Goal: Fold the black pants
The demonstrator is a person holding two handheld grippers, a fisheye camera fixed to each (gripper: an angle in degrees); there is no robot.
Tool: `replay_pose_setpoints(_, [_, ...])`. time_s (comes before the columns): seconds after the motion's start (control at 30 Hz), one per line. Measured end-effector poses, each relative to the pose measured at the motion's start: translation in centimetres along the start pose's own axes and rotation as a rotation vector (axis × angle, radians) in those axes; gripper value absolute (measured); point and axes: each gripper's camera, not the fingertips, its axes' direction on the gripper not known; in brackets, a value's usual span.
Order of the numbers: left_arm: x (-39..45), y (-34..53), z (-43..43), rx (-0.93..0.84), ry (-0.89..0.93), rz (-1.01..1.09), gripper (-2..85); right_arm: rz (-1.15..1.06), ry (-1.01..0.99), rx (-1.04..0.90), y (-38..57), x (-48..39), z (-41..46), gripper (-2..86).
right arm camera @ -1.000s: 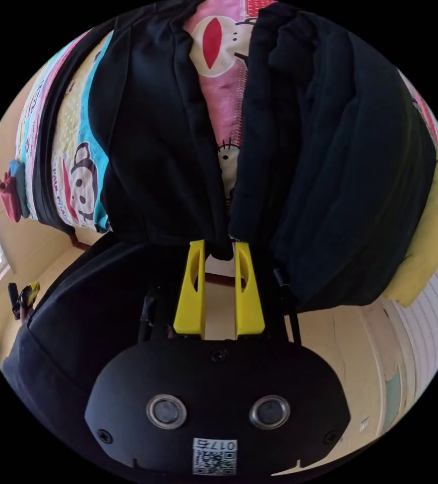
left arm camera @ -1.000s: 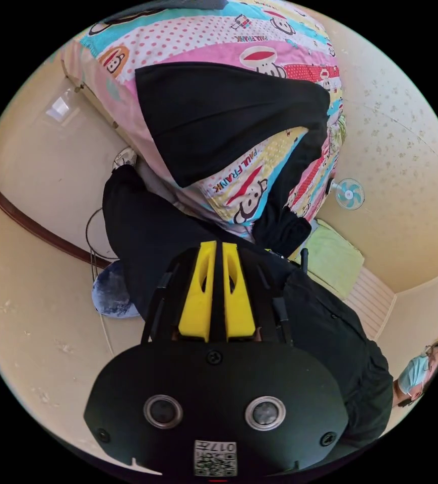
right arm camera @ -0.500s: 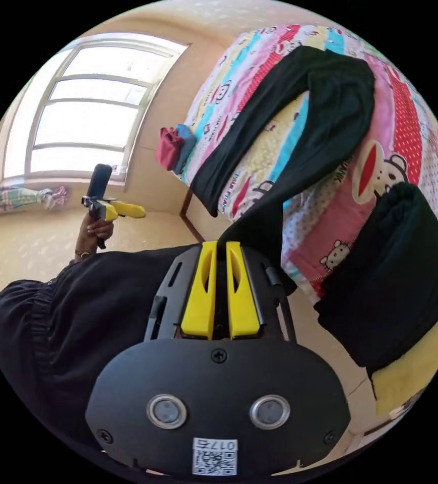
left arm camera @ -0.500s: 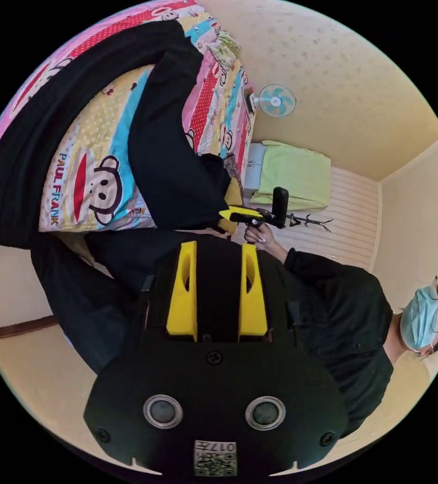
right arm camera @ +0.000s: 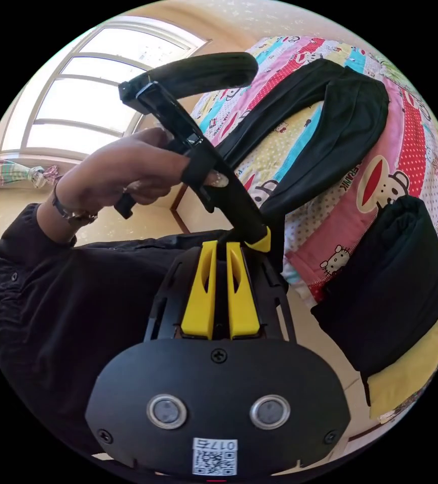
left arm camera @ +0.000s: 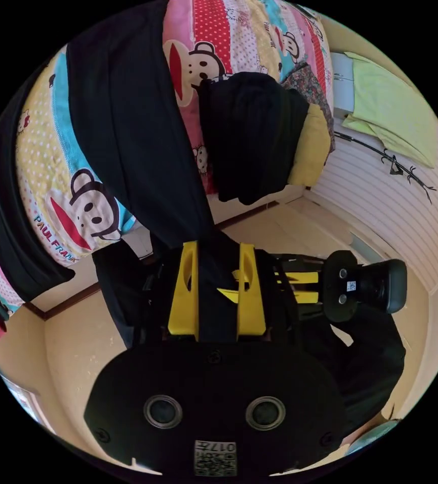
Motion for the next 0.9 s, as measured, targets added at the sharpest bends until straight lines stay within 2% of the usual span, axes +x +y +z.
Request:
replay_pose_setpoints(0.1, [-0.2, 0.5, 1.2, -0.048, -0.031, 0.055, 6.1, -0.027, -0.013, 0.046, 1.1, 0.3, -0.8, 2.7])
replay_pose_setpoints(0.23, [-0.1, 2.4, 0.8, -0.008, -0.023, 0.165, 3.5, -0.109, -0.010, 0.015, 1.2, -0.3, -1.0, 3.2])
replay_pose_setpoints(0.33, [-1.6, 4.5, -0.7, 0.035, -0.012, 0.149, 3.0, -0.228, -0.177, -0.063, 0.4, 0.8, -2.5, 4.1])
replay_pose_setpoints(0.4, [-3.1, 5.9, -1.8, 0.068, 0.013, 0.124, 2.8, -0.239, -0.209, -0.059, -1.0, 2.8, -4.5, 5.0])
replay_pose_setpoints(0.53, [-6.6, 9.2, -4.6, 0.184, 0.183, 0.108, 3.0, -0.069, -0.123, 0.047, -9.8, 11.0, -10.2, 9.3])
replay_pose_setpoints(0.63, [-8.5, 11.4, -6.2, 0.253, 0.284, 0.118, 3.1, 0.155, -0.071, 0.154, -18.9, 18.9, -11.7, 13.3])
replay_pose_setpoints(0.8, [-11.9, 14.3, -7.9, 0.334, 0.460, 0.097, 3.0, 0.570, -0.111, 0.376, -29.6, 30.2, -8.5, 15.3])
replay_pose_setpoints(0.9, [-14.7, 16.0, -9.5, 0.377, 0.629, 0.111, 3.0, 0.686, 0.026, 0.471, -33.5, 32.3, -6.4, 13.6])
